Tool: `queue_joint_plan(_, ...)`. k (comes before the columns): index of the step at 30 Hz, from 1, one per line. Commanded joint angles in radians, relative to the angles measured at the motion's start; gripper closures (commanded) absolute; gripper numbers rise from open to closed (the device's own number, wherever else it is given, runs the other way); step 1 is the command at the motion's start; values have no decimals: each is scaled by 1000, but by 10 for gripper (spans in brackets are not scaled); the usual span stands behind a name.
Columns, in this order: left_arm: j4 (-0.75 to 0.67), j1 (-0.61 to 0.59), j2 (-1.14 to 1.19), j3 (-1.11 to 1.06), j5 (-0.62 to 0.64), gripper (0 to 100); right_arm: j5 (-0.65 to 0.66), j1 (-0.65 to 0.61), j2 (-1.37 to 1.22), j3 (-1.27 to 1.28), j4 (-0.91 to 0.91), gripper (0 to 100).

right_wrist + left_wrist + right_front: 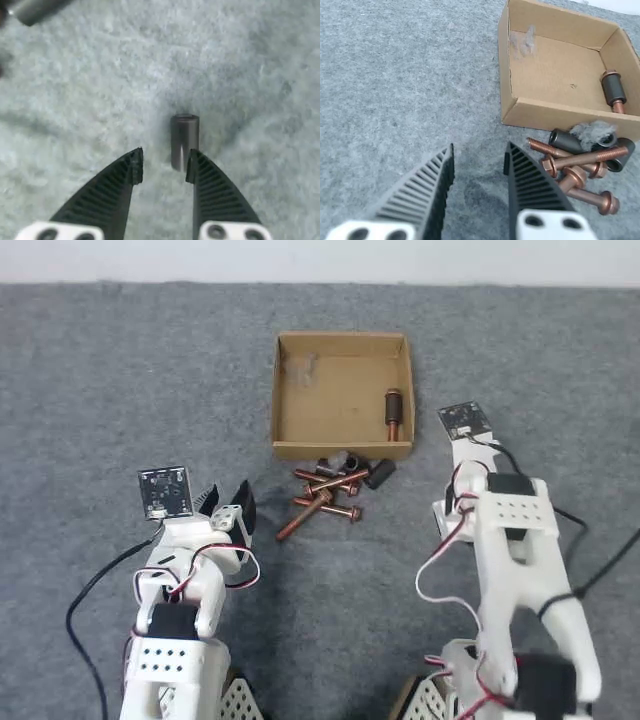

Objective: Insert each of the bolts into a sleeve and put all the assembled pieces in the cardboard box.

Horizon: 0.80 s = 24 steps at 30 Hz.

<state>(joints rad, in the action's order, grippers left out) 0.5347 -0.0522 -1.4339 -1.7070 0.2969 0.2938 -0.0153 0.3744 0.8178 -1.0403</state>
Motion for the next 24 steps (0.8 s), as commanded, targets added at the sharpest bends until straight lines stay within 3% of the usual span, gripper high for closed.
queue_joint_plan(1,3,-3,-20,15,6,844,-5,19,134,17,-58,876)
queue_joint_plan(8,3,-3,-20,15,6,844,9,19,263,80,-119,876)
queue_joint_plan(14,3,-3,-20,15,6,844,101,19,265,144,-16,876)
queue_joint_plan(24,3,-3,-20,15,6,844,104,27,153,193,162,876)
